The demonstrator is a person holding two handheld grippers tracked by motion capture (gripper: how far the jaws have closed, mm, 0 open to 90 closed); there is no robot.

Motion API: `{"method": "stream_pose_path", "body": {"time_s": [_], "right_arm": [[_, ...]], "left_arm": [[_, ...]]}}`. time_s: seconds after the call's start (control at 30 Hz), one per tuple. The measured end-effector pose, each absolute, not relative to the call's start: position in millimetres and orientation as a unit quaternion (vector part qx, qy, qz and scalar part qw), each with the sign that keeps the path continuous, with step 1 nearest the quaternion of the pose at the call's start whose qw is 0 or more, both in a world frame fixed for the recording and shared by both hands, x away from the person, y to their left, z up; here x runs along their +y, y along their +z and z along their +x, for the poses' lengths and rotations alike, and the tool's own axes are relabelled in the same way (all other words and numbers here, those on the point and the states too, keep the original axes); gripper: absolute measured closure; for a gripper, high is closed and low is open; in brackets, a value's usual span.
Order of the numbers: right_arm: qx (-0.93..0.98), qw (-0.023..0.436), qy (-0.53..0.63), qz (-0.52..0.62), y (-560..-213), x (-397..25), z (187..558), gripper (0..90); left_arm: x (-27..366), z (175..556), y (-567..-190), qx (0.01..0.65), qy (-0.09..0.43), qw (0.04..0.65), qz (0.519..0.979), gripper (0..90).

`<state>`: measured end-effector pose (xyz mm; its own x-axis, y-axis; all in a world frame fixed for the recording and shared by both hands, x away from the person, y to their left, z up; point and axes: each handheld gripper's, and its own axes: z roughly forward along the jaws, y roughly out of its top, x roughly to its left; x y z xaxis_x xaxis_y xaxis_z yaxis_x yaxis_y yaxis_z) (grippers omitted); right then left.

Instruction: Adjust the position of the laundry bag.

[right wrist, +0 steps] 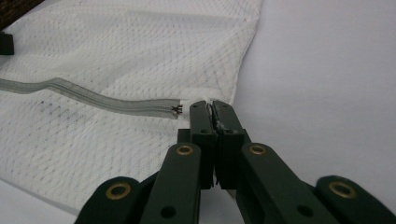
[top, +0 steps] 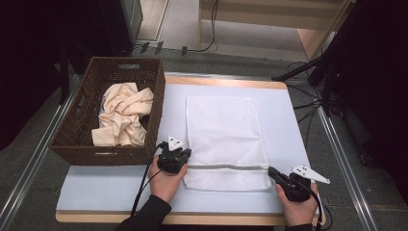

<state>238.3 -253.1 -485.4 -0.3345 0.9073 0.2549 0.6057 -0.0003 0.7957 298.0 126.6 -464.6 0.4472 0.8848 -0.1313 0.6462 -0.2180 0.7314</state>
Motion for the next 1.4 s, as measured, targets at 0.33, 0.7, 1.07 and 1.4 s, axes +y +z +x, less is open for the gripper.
{"method": "stream_pose_path", "body": {"time_s": [0.33, 0.7, 1.07, 1.4], "right_arm": [[0.698, 0.167, 0.439, 0.541, -487.2, -238.8, 235.1, 89.2], [0.708, 0.164, 0.44, 0.527, -487.4, -227.7, 230.2, 89.2], [0.715, 0.162, 0.441, 0.518, -487.1, -222.0, 228.9, 89.5], [0.725, 0.161, 0.439, 0.506, -487.0, -214.8, 229.4, 89.4]], "left_arm": [[142.5, 286.0, -464.7, 0.509, 0.167, 0.375, 0.756, 90.0], [152.9, 277.9, -464.5, 0.512, 0.183, 0.369, 0.754, 90.0], [159.7, 272.9, -461.3, 0.513, 0.201, 0.371, 0.747, 87.7], [167.0, 271.7, -461.9, 0.523, 0.211, 0.364, 0.741, 88.0]]}}
